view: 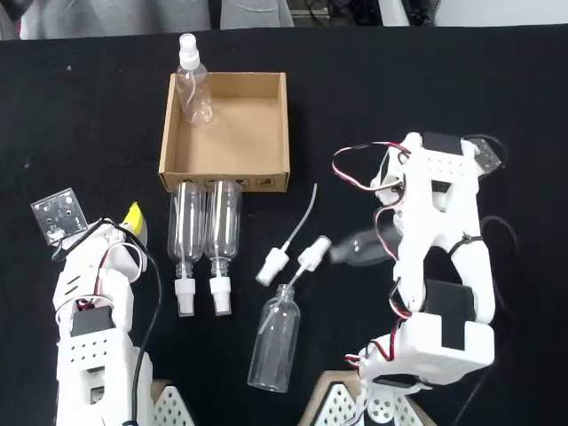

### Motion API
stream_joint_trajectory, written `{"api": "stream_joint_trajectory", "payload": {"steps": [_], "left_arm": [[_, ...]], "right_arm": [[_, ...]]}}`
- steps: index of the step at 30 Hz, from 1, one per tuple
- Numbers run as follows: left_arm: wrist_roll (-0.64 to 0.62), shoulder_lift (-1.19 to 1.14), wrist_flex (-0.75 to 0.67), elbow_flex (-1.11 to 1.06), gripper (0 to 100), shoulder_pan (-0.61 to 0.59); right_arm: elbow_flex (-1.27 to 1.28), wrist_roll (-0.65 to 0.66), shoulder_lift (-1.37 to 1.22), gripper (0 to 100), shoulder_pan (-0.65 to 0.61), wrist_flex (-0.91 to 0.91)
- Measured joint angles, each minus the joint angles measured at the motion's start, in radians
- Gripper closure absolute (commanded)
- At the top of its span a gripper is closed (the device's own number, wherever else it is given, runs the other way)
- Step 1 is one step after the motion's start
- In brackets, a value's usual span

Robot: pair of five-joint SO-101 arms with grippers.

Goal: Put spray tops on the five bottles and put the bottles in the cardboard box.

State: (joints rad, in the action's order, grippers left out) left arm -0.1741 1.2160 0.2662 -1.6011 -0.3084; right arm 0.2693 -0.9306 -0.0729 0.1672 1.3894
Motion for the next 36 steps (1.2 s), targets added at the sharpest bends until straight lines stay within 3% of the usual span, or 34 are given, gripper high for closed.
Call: {"api": "stream_joint_trajectory", "payload": {"steps": [9, 17, 36], "left_arm": [[0.0, 0.0, 0.0, 0.0, 79, 0.0], [0.0, 0.0, 0.0, 0.0, 79, 0.0], [0.0, 0.0, 0.0, 0.0, 79, 0.0]], "right_arm": [[0.0, 0.0, 0.002, 72.3, 0.0, 0.0], [-0.068, 0.003, 0.117, 72.6, 0.002, 0.157], [-0.08, 0.276, 0.187, 72.7, 0.002, 0.301]]}}
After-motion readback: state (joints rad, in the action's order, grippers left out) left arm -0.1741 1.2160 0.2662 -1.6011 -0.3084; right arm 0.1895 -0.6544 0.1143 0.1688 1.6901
